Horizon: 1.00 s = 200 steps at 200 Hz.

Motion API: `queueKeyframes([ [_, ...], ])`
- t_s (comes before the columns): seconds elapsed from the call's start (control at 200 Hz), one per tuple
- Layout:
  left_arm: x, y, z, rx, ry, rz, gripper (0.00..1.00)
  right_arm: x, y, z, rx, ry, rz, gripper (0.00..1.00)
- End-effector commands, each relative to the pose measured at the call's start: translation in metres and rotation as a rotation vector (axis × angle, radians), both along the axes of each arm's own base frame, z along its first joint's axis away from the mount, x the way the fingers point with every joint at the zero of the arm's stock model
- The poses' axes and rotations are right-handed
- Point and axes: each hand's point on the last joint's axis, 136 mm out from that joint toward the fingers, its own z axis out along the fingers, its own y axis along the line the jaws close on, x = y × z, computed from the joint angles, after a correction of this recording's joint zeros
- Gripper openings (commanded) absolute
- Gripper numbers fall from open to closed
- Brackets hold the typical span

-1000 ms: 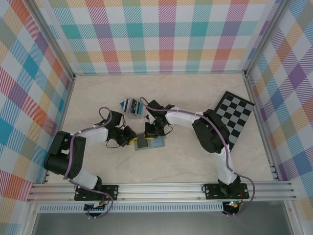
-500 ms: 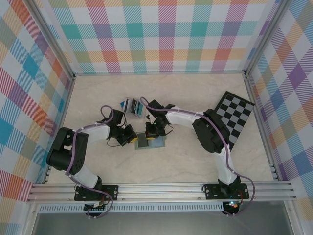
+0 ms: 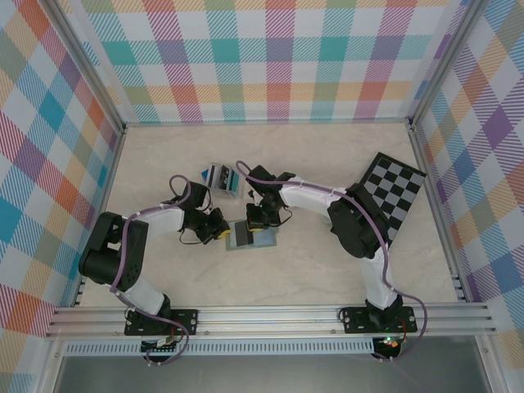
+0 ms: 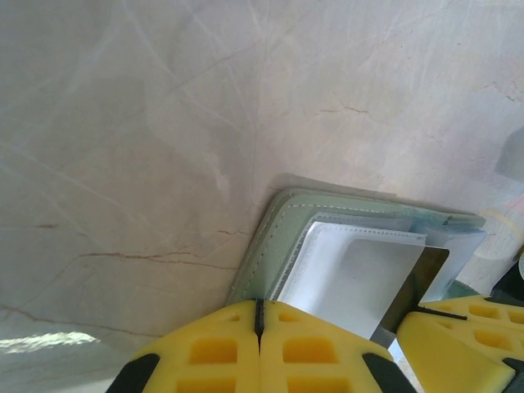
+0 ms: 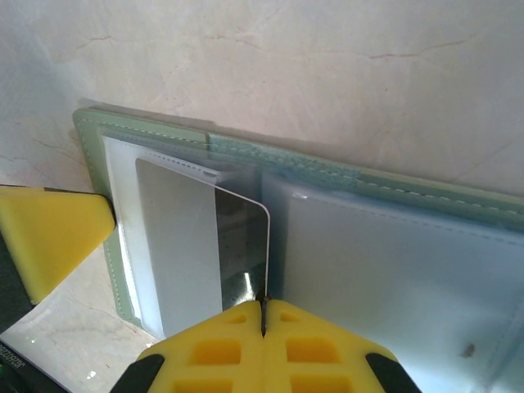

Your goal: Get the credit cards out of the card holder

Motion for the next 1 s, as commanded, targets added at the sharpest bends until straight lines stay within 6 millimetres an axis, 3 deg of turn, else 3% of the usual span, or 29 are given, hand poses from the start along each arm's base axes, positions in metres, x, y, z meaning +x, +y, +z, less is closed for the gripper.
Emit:
queueKeyframes([
  [0.0, -0.01, 0.009, -0.007, 0.058, 0.059, 0.003, 0.03, -0.005, -0.008, 0.004, -0.012, 0.014, 0.003, 0.02],
  [0.15, 0.005, -0.002, 0.021, -0.001, -0.028, -0.005, 0.1, -0.005, -0.004, 0.001, 0.016, 0.039, 0.004, 0.03],
  [0.235, 0.01, -0.012, 0.028, -0.059, -0.063, -0.021, 0.12, -0.005, -0.004, -0.002, 0.018, 0.045, 0.005, 0.04],
  [0.465, 0.007, -0.017, 0.016, -0.056, -0.04, -0.044, 0.11, -0.004, -0.004, -0.005, 0.027, 0.056, -0.003, 0.04],
  [0.72, -0.005, -0.012, -0.012, -0.002, 0.056, -0.047, 0.08, -0.004, -0.001, -0.005, 0.067, 0.072, -0.001, 0.06],
  [0.995, -0.022, -0.002, -0.025, 0.059, 0.125, -0.041, 0.06, -0.006, 0.019, 0.01, 0.219, 0.092, 0.027, 0.21],
])
